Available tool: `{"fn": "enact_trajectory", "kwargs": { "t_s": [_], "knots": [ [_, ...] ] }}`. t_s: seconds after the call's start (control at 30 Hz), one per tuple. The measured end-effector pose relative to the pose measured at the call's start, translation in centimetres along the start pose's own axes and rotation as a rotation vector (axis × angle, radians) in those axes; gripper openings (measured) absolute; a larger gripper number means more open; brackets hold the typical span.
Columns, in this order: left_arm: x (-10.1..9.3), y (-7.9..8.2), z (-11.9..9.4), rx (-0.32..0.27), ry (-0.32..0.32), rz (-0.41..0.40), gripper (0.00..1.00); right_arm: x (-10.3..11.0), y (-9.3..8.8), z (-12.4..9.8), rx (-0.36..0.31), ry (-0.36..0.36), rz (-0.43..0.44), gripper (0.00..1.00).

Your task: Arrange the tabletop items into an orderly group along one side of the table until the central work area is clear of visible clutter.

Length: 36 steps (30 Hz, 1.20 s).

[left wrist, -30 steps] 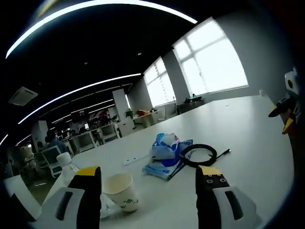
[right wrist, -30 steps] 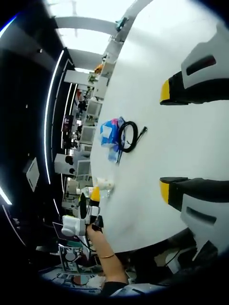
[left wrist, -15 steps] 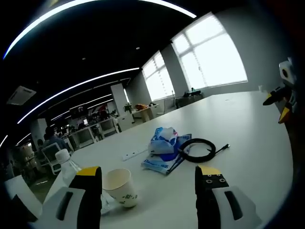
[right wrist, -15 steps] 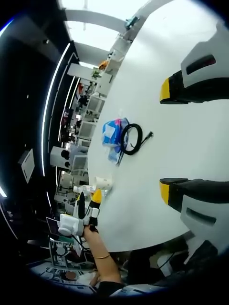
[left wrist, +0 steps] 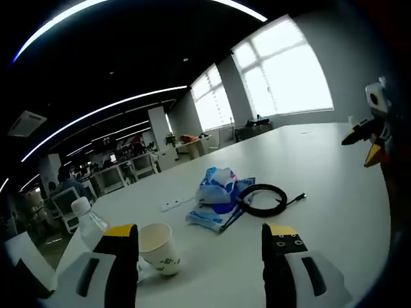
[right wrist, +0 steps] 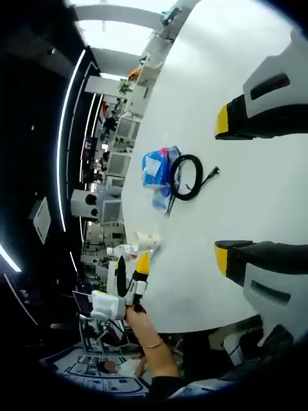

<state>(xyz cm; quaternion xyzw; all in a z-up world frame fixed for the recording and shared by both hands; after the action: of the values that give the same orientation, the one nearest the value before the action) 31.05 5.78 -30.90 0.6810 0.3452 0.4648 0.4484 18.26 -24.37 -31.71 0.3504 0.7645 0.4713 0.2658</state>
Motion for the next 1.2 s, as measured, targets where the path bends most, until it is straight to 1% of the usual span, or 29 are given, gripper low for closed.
{"fn": "enact_trajectory", "kwargs": {
  "t_s": [0.13, 0.17, 0.23, 0.37, 0.43, 0.47, 0.53, 0.6, 0.63, 0.7, 0.77, 0.83, 0.87, 1.03, 1.1, 1.13, 1.2],
  "knots": [
    [-0.3, 0.1, 0.0, 0.004, 0.003, 0.003, 0.78, -0.4, 0.5, 0.8, 0.011, 0.013, -0.002, 0.61],
    [-0.4, 0.1, 0.0, 0.005, 0.003, 0.005, 0.78, -0.6, 0.8, 1.0, -0.012, 0.017, 0.004, 0.62],
    [-0.7, 0.2, 0.0, 0.006, -0.004, 0.007, 0.78, -1.0, 1.1, 1.2, -0.028, 0.016, 0.02, 0.62],
    [-1.2, 0.3, 0.1, 0.008, -0.017, 0.005, 0.77, -2.0, 1.4, 1.7, -0.033, 0.0, 0.042, 0.59],
    [-1.6, 0.4, 0.1, 0.013, -0.026, 0.005, 0.77, -2.4, 1.5, 1.9, -0.033, 0.0, 0.029, 0.54],
    [-1.7, 0.4, 0.1, 0.015, -0.029, 0.006, 0.77, -2.6, 1.7, 2.1, -0.035, -0.002, 0.031, 0.53],
    [-2.1, 0.0, 0.3, 0.048, -0.033, 0.028, 0.76, -2.8, 1.9, 2.4, -0.036, 0.0, 0.026, 0.54],
    [-2.4, -0.1, 0.5, 0.053, -0.036, 0.036, 0.76, -2.9, 2.0, 2.7, -0.028, -0.005, 0.029, 0.54],
    [-2.6, -0.2, 0.6, 0.064, -0.041, 0.032, 0.76, -2.9, 2.0, 2.8, -0.026, -0.005, 0.021, 0.55],
    [-2.9, -0.2, 0.6, 0.069, -0.053, 0.024, 0.75, -3.1, 2.2, 3.2, -0.008, -0.005, 0.012, 0.54],
    [-3.3, -0.1, 0.6, 0.074, -0.063, 0.018, 0.75, -3.2, 2.3, 3.6, -0.005, -0.007, 0.006, 0.54],
    [-3.7, 0.0, 0.6, 0.073, -0.077, 0.002, 0.72, -3.2, 2.4, 3.9, 0.0, -0.006, 0.004, 0.54],
    [-3.9, 0.0, 0.7, 0.083, -0.088, -0.012, 0.7, -3.2, 2.4, 4.2, 0.005, -0.002, 0.005, 0.54],
    [-4.4, -0.1, 1.0, 0.098, -0.096, -0.027, 0.69, -2.9, 2.3, 4.7, 0.016, 0.009, 0.006, 0.54],
    [-4.6, -0.4, 1.1, 0.12, -0.097, -0.055, 0.66, -2.6, 2.2, 5.2, 0.027, 0.019, 0.011, 0.54],
    [-4.7, -0.5, 1.2, 0.13, -0.1, -0.084, 0.64, -2.4, 2.1, 5.3, 0.031, 0.026, 0.015, 0.54],
    [-4.9, -0.5, 1.3, 0.143, -0.108, -0.124, 0.57, -2.3, 2.1, 5.7, 0.037, 0.038, 0.025, 0.54]
  ]
}}
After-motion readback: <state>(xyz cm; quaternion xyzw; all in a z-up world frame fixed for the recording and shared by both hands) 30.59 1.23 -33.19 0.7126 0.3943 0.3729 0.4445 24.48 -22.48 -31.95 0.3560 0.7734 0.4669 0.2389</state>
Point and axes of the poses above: the point that each gripper's makers call its tool centre point, and the gripper's own axes: z roughly forward along the fingers, x roughly to its left, y roughly out of its top, the point moved 4 cm from there along -z, roughly backward along the fingers, and after that the axes turned 10 degrees about y, right-handed, at the moved point
